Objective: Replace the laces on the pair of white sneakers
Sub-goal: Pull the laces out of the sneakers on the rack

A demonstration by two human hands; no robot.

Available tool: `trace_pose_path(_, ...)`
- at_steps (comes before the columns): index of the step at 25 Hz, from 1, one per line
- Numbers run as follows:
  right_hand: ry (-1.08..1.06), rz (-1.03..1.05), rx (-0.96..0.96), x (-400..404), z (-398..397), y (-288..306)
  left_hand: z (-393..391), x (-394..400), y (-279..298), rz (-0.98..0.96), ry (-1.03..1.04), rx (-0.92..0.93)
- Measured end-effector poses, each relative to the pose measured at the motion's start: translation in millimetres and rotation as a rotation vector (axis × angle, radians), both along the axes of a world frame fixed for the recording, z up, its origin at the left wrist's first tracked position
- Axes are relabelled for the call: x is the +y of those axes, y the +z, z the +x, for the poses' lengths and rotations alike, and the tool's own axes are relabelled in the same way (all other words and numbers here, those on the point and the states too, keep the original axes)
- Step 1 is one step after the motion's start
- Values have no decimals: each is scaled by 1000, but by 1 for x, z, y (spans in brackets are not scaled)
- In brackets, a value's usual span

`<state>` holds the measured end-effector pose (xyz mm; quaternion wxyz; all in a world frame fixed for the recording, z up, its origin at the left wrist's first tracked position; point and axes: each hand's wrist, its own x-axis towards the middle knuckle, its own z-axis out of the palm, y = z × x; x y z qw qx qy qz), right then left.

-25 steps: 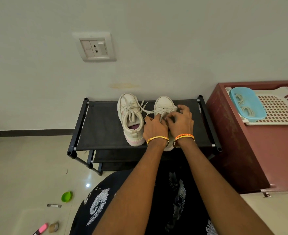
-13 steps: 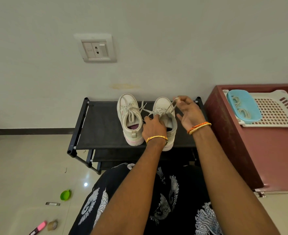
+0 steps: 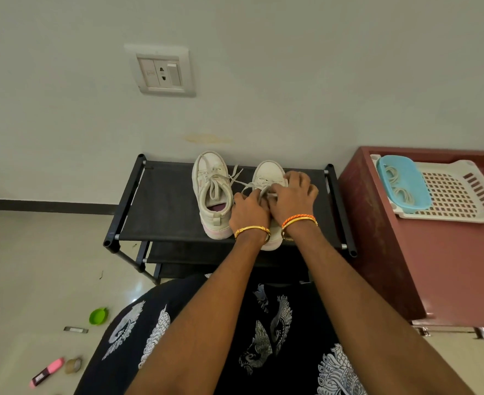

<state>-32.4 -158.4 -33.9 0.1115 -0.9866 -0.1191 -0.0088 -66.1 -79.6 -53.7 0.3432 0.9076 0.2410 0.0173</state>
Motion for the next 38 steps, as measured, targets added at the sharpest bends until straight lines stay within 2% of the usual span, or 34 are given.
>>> trace_pose_path(7,-107,496,131,-6,-6,-4,0,-1,0,19,7,5)
trace_pose_path(10,-180,850,164,-8,-5,12,1,-2,1,36,28,12)
trace_pose_path(13,-264,1298,308,-17,-7,28,1,-1,-1,54,23,17)
trace_pose_path(15,-306,1429,378,-21,-7,30,1,-1,-1,65,16,16)
trace_pose_path(17,-351,1326,346,-19,-4,29,2,-3,-1,61,22,16)
trace_pose_path(19,-361,1108,273,-14,4,27,1,-2,0,66,17,15)
trace_pose_path(21,-272,818,250,-8,8,25,1,-2,0,68,8,16)
trace_pose_path(24,-62,250,184,0,7,17,0,0,2,56,5,25)
trace_pose_path(25,-43,166,164,2,6,16,0,0,2,54,4,28)
trace_pose_path(27,-57,174,157,2,5,13,-1,-1,2,62,4,29)
trace_pose_path(35,-145,558,108,-9,-15,-3,0,-2,2,47,17,32)
trace_pose_path(38,-182,584,88,-25,-29,0,2,-2,1,38,27,25)
